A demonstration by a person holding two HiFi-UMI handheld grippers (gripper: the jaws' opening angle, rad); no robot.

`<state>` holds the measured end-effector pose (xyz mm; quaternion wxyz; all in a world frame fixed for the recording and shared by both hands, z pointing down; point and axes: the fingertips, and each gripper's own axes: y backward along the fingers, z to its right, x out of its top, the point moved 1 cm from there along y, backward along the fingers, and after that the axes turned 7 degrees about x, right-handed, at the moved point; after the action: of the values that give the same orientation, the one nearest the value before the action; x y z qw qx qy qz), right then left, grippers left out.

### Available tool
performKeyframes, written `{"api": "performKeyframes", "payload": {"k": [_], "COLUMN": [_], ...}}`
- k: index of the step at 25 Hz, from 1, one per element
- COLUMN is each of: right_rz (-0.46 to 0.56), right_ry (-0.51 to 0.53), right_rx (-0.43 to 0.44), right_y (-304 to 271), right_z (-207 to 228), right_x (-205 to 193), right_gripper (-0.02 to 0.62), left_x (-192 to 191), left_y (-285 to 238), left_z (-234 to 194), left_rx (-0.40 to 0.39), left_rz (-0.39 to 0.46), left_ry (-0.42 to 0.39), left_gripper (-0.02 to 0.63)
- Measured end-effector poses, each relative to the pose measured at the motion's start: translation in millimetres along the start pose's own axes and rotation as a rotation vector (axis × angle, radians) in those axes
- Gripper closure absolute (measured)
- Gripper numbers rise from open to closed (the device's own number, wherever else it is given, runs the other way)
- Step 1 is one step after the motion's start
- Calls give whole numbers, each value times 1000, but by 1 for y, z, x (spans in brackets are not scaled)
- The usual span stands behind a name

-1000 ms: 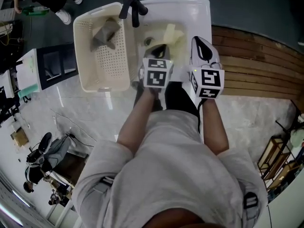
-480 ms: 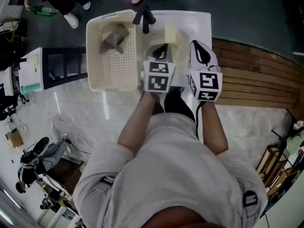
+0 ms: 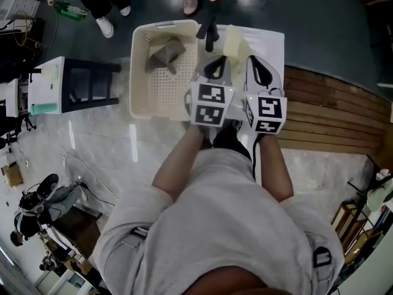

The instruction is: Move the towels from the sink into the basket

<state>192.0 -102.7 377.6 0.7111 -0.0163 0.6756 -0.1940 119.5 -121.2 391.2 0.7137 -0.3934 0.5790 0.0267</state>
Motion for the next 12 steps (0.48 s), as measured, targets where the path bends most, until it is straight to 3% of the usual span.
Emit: {"api": "performKeyframes", "payload": {"k": [5,12], "right_rz": [5,2], "right_ry": [32,72], "right_rx": [52,163], "right_y": [-16,-46], "right_z": [-29,-82], "right_x": [10,19], "right_gripper": [589,589], "left_x": [4,-5], "left_y": [15,46], "left_z": [-35,-99], "left_rx": [51,180], "left_rz": [28,44], "left_ry": [54,109], "left_gripper": [583,583]}}
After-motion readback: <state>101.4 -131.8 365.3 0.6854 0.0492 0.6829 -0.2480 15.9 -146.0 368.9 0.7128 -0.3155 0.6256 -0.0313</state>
